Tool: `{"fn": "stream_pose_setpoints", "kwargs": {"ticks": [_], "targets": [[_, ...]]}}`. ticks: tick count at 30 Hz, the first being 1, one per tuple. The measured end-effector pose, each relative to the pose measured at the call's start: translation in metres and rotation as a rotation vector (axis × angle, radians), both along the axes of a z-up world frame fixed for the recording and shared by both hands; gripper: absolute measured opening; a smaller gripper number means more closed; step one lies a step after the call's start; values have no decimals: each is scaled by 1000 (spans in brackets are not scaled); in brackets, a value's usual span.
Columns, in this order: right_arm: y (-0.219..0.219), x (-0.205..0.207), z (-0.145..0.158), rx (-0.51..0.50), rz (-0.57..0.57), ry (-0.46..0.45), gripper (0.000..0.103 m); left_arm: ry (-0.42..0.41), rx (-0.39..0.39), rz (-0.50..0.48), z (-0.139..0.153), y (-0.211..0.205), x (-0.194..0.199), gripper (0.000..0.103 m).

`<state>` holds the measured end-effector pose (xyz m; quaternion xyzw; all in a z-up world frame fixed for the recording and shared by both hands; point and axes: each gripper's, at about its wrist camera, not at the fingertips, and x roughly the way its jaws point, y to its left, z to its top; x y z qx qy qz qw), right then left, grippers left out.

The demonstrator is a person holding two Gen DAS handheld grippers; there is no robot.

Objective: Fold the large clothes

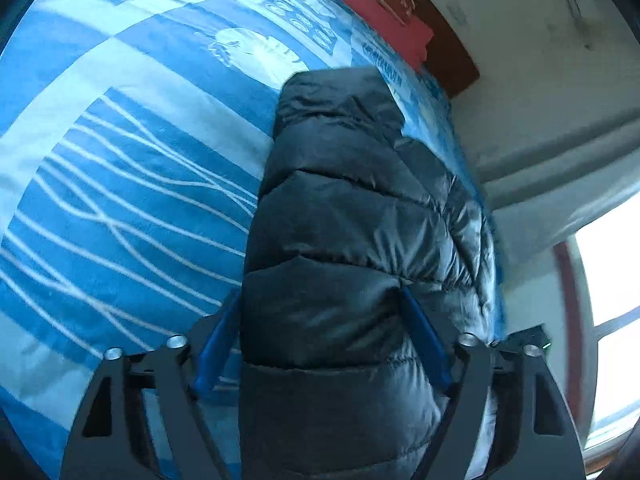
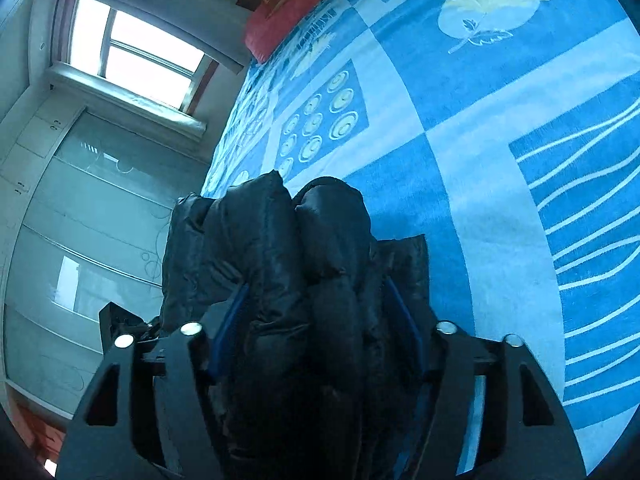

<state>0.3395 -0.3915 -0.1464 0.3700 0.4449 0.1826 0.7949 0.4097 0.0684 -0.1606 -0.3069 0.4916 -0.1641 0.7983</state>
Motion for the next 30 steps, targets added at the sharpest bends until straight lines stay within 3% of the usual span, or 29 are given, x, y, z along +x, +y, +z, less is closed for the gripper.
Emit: {"fn": "stream_pose_setpoints", "kwargs": {"ticks": [6, 14, 22, 30], "targets": [[4, 0, -11, 1, -12, 5, 51, -5, 107, 7, -4, -13, 2, 70], [1, -6, -10, 16, -23, 1, 51, -17, 124, 7, -4, -15, 2, 70], [-5, -10, -13, 65, -50, -6, 57, -35, 155, 5, 2, -17, -3, 72], [-15, -22, -14, 104, -82, -16, 67, -87, 256, 24, 21, -23, -16, 76]]}}
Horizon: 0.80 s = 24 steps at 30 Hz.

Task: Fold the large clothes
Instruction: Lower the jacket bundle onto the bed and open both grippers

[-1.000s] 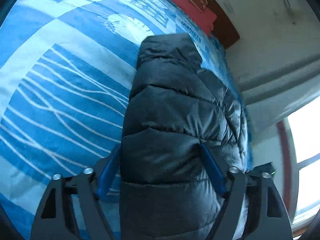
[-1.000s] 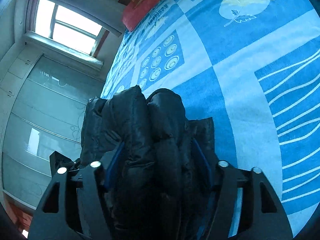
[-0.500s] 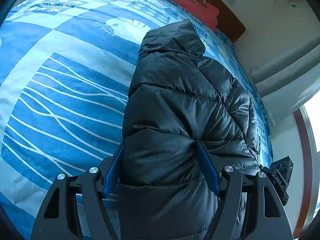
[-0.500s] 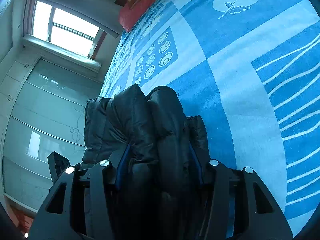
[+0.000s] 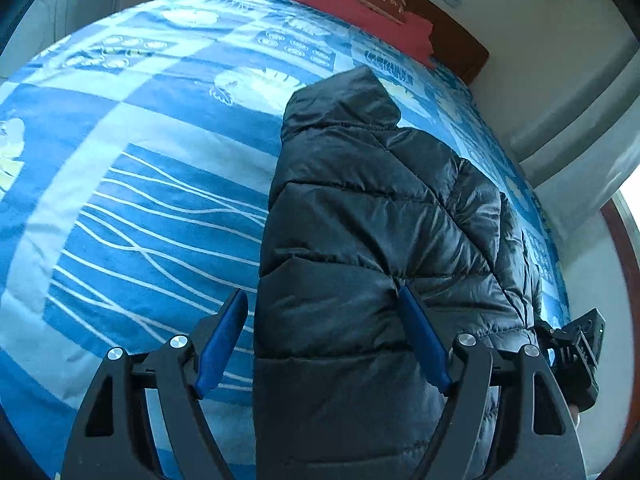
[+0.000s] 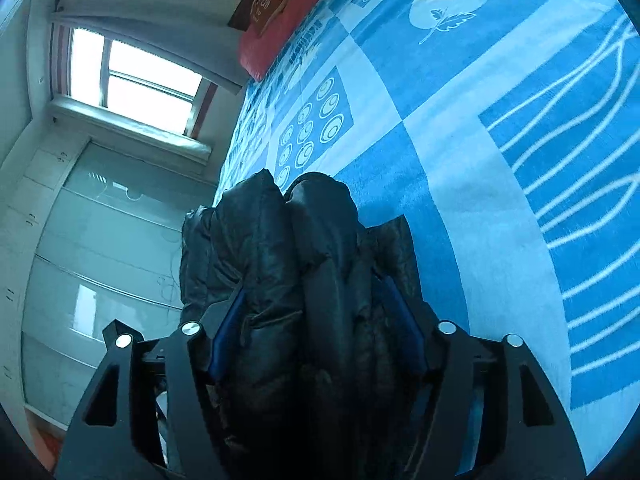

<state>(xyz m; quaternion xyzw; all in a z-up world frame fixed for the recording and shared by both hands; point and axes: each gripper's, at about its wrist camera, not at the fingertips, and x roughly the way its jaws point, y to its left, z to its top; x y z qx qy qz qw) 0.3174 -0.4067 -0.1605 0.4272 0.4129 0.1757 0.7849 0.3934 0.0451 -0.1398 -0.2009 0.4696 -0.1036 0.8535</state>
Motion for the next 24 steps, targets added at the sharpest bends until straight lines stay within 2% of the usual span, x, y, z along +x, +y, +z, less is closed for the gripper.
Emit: {"fn": "stream_pose_setpoints", "kwargs": {"ticks": [10, 21, 24], "targets": [[-10, -25, 2, 31, -38, -2, 75, -55, 75, -10, 16, -5, -24, 78], [-27, -62, 2, 77, -100, -3, 77, -67, 84, -12, 19, -2, -51, 79], [-35, -77, -1, 63, -136, 14, 77, -64, 77, -10, 21, 0, -61, 79]]}}
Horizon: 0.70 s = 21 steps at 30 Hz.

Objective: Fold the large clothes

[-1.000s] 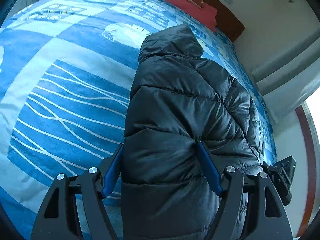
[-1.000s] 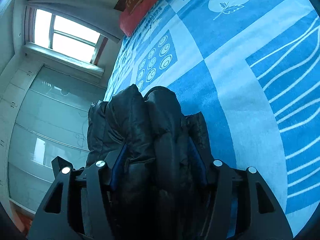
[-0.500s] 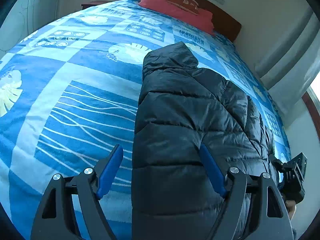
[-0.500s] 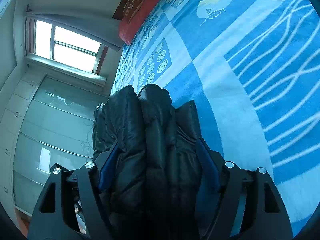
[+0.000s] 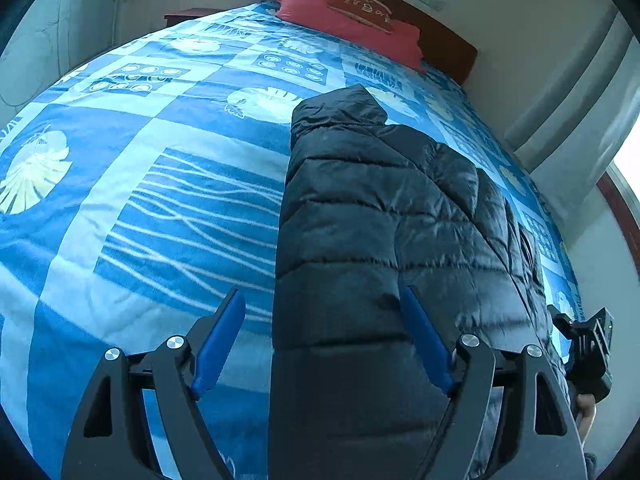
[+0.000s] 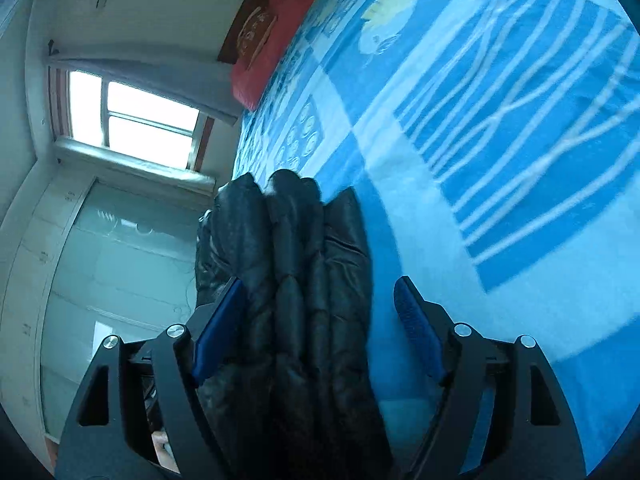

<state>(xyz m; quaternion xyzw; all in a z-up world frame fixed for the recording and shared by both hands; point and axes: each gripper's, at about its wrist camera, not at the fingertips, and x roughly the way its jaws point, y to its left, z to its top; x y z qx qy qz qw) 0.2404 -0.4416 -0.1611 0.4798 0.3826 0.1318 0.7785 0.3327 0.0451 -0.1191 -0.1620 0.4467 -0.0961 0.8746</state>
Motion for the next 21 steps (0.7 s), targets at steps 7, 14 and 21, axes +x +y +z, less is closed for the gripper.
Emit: {"fn": "stream_pose_setpoints", "kwargs": {"ticks": [7, 14, 21], "targets": [[8, -48, 29, -226, -55, 14, 77, -12, -1, 0, 6, 2, -36, 79], [38, -107, 62, -451, -94, 17, 76, -47, 42, -16, 13, -6, -86, 78], [66, -154, 83, -686, -117, 37, 76, -71, 77, -24, 19, -13, -135, 79]]}}
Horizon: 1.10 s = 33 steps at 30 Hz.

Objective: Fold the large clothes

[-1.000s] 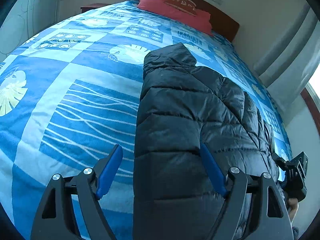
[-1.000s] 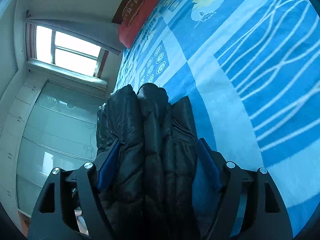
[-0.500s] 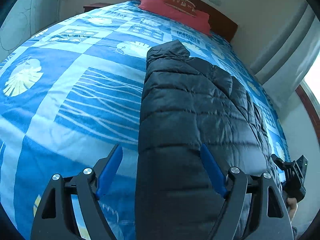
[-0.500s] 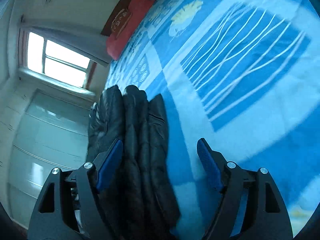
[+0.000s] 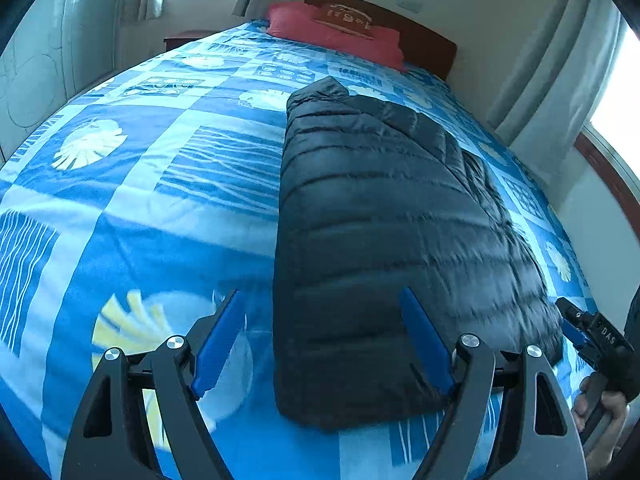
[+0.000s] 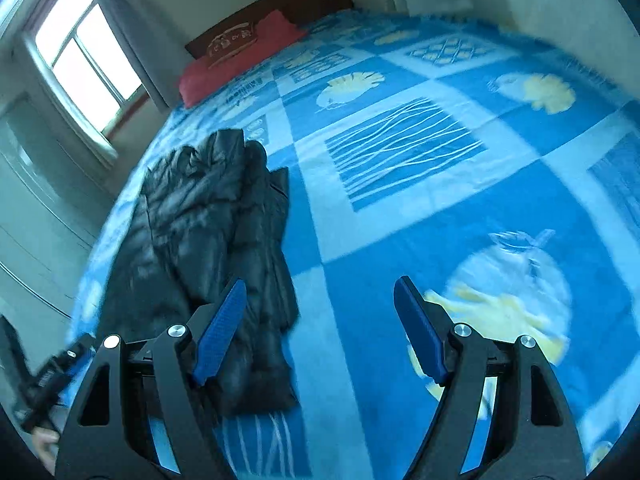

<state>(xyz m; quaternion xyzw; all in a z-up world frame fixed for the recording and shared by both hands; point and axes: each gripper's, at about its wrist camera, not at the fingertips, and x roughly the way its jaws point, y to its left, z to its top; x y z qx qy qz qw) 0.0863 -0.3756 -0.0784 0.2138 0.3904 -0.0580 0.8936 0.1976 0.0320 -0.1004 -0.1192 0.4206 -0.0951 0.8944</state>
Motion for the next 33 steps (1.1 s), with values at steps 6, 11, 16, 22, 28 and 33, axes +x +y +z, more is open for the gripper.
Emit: {"fn": "stream_pose_setpoints", "kwargs": {"ticks": [6, 11, 16, 22, 28, 33], "targets": [[29, -31, 8, -123, 32, 8, 77, -43, 52, 11, 11, -8, -33, 79], [55, -48, 18, -201, 62, -3, 77, -75, 100, 18, 22, -16, -54, 79], [76, -56, 32, -244, 95, -41, 81, -125, 147, 35, 39, -21, -72, 79], [95, -64, 53, -269, 119, -88, 81, -171, 182, 46, 57, -27, -83, 83], [108, -69, 65, -311, 141, -120, 82, -199, 179, 45, 71, -31, -91, 83], [113, -72, 70, -310, 152, -134, 82, -215, 187, 52, 74, -35, -97, 83]]}}
